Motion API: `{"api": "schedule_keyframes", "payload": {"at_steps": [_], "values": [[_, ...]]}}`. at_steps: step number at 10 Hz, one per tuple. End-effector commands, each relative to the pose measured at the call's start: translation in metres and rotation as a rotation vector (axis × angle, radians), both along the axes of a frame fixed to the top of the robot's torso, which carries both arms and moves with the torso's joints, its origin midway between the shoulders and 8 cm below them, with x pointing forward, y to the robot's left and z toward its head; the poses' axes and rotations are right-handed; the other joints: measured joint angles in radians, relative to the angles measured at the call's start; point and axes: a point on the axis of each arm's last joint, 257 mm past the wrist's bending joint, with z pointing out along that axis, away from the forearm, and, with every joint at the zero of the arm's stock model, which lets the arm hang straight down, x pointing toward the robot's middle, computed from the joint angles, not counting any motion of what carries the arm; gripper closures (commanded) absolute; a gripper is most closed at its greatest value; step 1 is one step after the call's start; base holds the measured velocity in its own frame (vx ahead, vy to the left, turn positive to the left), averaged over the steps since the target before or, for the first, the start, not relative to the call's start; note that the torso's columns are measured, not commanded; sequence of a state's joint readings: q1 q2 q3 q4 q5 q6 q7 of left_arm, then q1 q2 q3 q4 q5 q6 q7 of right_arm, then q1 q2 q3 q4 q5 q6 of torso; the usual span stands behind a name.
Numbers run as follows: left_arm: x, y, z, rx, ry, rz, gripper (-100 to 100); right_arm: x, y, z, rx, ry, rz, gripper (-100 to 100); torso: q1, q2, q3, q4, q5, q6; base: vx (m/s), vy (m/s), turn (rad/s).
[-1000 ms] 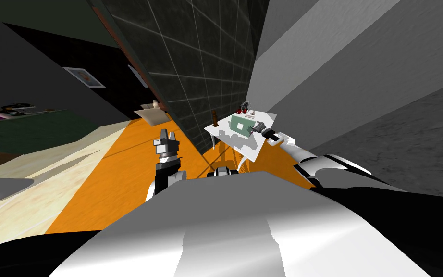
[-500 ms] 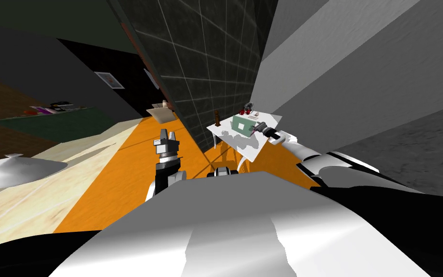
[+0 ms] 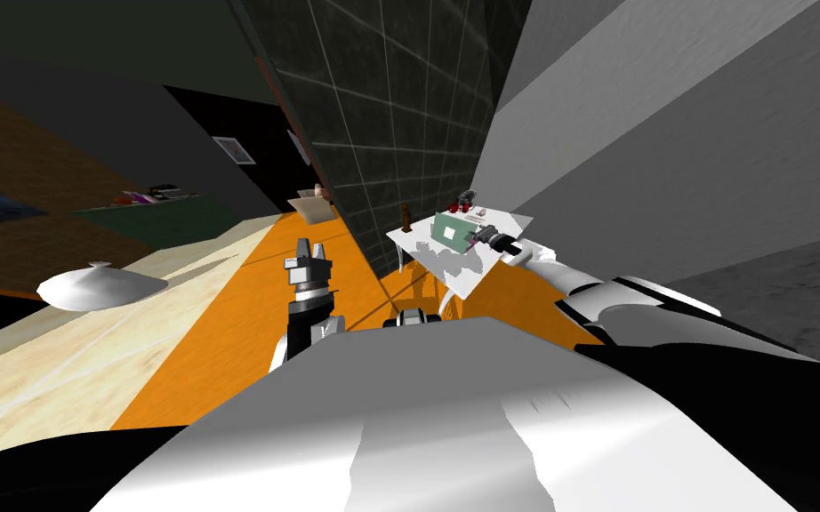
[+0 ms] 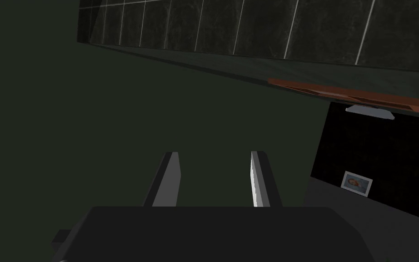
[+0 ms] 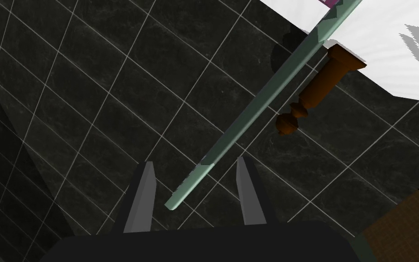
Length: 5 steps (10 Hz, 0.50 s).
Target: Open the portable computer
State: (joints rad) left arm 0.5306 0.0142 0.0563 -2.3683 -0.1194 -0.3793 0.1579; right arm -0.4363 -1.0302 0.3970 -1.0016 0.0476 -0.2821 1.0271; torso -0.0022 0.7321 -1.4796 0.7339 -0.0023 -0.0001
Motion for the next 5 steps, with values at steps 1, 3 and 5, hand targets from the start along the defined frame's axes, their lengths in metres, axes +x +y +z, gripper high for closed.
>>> {"api": "schedule_keyframes", "payload": {"at_steps": [1, 3, 5], "values": [[0.0, 0.0, 0.0, 0.0, 0.0, 0.0, 0, 0.001, -0.012, -0.005, 0.049, 0.033, -0.038, 100, -0.001, -0.001, -0.001, 0.0, 0.0, -0.001, -0.042, -0.07, 0.102], [0.0, 0.0, 0.0, 0.0, 0.0, 0.0, 0, 0.001, -0.023, -0.005, 0.082, 0.053, -0.07, 100, -0.001, -0.001, -0.001, 0.001, 0.001, -0.003, -0.049, -0.069, 0.162], [0.0, 0.0, 0.0, 0.0, 0.0, 0.0, 0, 0.001, -0.034, -0.005, 0.112, 0.07, -0.104, 100, 0.0, 0.001, 0.0, 0.001, 0.0, -0.002, -0.053, -0.07, 0.14]]}}
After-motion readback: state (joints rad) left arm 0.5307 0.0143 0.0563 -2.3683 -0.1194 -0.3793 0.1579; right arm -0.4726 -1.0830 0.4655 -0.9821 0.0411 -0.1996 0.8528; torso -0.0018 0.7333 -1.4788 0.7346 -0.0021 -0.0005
